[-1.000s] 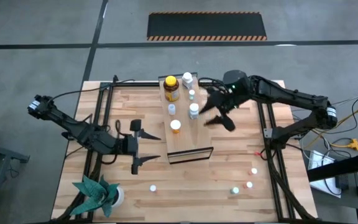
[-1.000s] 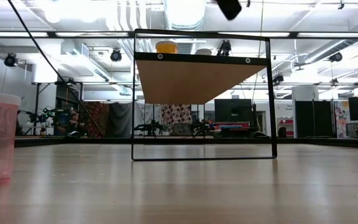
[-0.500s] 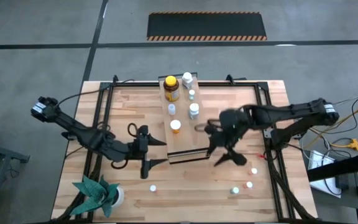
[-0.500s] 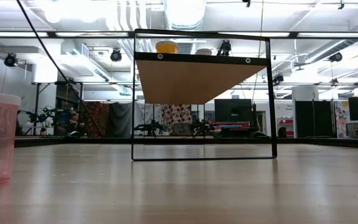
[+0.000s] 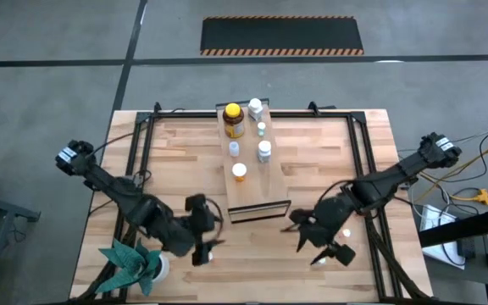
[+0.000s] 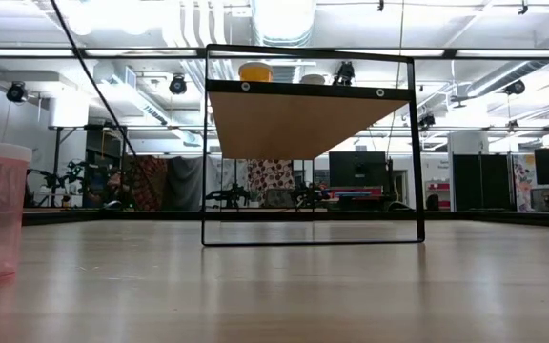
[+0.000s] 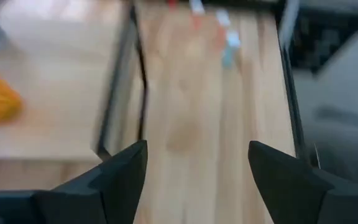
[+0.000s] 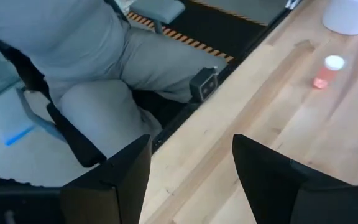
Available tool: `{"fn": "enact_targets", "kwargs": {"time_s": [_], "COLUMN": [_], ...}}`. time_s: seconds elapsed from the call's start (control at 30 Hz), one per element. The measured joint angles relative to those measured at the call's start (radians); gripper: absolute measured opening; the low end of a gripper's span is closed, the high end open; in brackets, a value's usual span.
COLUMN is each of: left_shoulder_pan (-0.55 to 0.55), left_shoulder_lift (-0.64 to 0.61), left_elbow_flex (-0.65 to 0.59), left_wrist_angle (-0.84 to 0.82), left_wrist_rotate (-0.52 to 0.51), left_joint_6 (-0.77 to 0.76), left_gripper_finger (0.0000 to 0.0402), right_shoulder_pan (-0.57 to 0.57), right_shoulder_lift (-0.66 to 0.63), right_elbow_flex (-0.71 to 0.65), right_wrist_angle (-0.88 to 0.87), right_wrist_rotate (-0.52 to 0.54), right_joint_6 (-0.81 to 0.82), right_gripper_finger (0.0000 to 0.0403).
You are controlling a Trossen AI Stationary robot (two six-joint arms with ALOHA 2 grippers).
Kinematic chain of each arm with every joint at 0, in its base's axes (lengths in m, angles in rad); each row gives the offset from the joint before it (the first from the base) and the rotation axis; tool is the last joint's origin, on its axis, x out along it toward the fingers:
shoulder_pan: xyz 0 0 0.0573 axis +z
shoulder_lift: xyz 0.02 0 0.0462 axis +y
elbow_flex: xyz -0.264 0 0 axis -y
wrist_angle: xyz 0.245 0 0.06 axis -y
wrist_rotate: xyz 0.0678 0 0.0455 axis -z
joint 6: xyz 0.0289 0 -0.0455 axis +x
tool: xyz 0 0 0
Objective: Pick and place medicine bottles onto shelf by color
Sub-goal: Put the bottom left pink pill bottle on the shelf
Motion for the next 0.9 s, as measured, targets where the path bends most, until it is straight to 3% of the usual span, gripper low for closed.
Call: {"fn": "enact_targets", "kwargs": {"time_s": [0.2,0.33,0.6,0.9], "left_shoulder_pan": [-0.024,-0.023,-0.029,-0.031], "left_shoulder_lift": [0.118,0.171,0.246,0.33], "left_elbow_flex": [0.123,0.126,0.075,0.075], "left_wrist_angle": [-0.288,-0.363,-0.355,-0.323], "left_wrist_rotate": [0.26,0.367,0.444,0.419], "left_joint_6": [-0.177,-0.284,-0.283,-0.282], "left_gripper_finger": [0.0263,0.0263,0.0263,0.0263], "right_shoulder_pan": [0.067,0.067,0.067,0.067], "right_shoulder_lift": [0.001,0.001,0.004,0.004], "right_elbow_flex": [-0.048,-0.089,-0.126,-0.15], "right_wrist_angle": [0.069,0.155,0.198,0.223], "right_wrist_rotate": [0.049,0.07,0.099,0.099], "right_joint_6": [0.014,0.022,-0.015,-0.015], "right_gripper_finger": [0.0215,0.0215,0.0215,0.0215]}}
